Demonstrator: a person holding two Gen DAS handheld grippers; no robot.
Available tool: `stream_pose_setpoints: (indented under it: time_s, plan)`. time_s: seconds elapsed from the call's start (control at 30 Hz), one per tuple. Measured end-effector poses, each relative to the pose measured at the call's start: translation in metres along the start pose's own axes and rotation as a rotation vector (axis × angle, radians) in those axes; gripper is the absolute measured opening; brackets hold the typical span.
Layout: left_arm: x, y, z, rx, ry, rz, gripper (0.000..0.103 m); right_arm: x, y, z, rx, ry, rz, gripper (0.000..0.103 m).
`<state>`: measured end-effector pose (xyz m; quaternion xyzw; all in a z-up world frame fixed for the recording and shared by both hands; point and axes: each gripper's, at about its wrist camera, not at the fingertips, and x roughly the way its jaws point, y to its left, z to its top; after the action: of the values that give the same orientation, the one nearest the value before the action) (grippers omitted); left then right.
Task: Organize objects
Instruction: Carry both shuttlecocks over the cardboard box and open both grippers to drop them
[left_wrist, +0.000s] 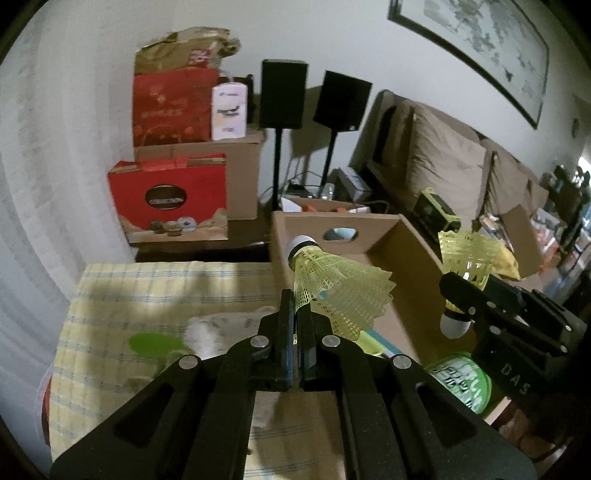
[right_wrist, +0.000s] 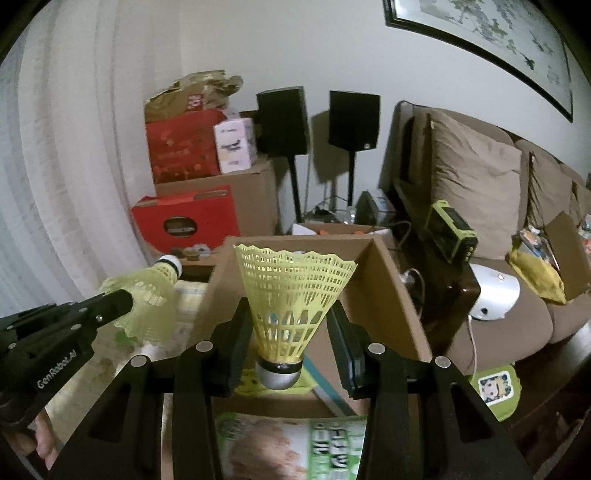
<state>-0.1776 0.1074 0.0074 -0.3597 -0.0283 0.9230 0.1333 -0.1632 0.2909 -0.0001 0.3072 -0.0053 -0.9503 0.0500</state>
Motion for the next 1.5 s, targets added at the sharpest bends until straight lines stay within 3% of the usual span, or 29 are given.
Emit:
stream_pose_setpoints:
  time_s: [0.47,0.83,1.07,1.13,1.2,1.27,1.5]
  plan:
    - [0.033,-0.051,-0.007,0.048,0.048,-0.022,0.001,0.007,-0.049,-0.012,0.036,0.044,-0.061,0.041]
    - [0.053,-0.052,-0.02,0.056,0.109,-0.019,0.006,0.029,-0.06,-0.025,0.06,0.102,-0.078,0.046]
    - [0.048,-0.051,-0.02,0.054,0.102,-0.016,0.023,0.029,-0.062,-0.027,0.067,0.109,-0.082,0.053]
    - [0.045,-0.052,-0.02,0.06,0.09,-0.008,0.036,0.026,-0.062,-0.026,0.067,0.101,-0.085,0.058]
    - [0.039,-0.052,-0.019,0.063,0.061,0.0,0.06,0.023,-0.062,-0.024,0.065,0.086,-0.088,0.068]
    - [0.032,-0.05,-0.017,0.058,0.026,0.009,0.07,0.021,-0.062,-0.023,0.061,0.075,-0.09,0.078]
    - [0.019,-0.042,-0.013,0.054,-0.007,0.025,0.083,0.016,-0.062,-0.02,0.067,0.063,-0.088,0.081]
